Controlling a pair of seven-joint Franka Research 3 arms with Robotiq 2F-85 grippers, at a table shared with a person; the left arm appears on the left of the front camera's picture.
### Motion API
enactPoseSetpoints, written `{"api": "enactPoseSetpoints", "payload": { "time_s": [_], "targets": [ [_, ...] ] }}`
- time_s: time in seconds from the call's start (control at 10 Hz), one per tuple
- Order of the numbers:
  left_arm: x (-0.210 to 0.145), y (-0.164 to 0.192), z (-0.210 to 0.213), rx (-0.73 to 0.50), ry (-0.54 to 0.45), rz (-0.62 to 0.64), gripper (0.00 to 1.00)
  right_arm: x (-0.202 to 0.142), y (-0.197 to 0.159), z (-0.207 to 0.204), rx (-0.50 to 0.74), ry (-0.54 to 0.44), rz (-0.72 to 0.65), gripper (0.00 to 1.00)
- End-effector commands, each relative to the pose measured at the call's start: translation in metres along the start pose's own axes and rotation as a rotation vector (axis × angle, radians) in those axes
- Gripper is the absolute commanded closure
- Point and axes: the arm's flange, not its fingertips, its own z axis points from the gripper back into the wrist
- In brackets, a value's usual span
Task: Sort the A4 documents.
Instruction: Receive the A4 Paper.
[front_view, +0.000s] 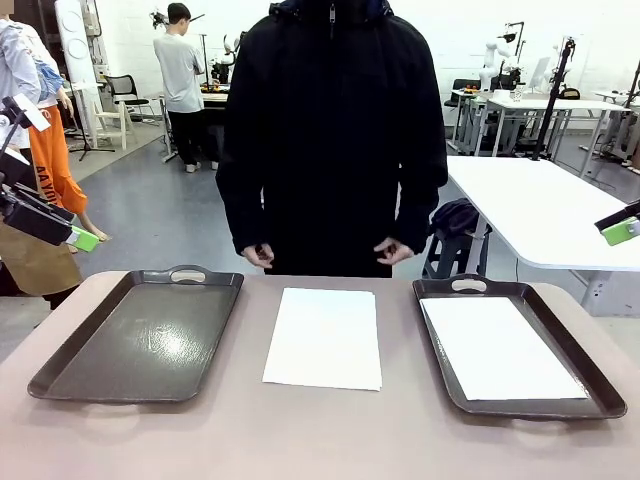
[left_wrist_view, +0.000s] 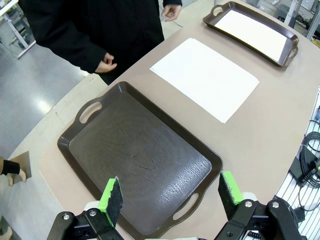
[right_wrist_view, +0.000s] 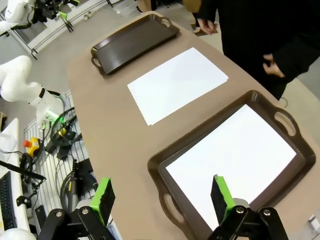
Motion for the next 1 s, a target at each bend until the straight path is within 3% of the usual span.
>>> {"api": "enactPoseSetpoints", "payload": {
  "time_s": [0.0,0.9],
  "targets": [
    [-0.0005,0.0007,0.0002,-0.008,-0.005,-0.005,0.0,0.001,0.0013,0.002,-0.007,-0.003,0.004,0.0],
    [-0.0005,0.0007,0.0002,-0.008,-0.005,-0.005,0.0,0.001,0.0013,0.002,-0.007,-0.003,0.004,0.0]
  ]
}}
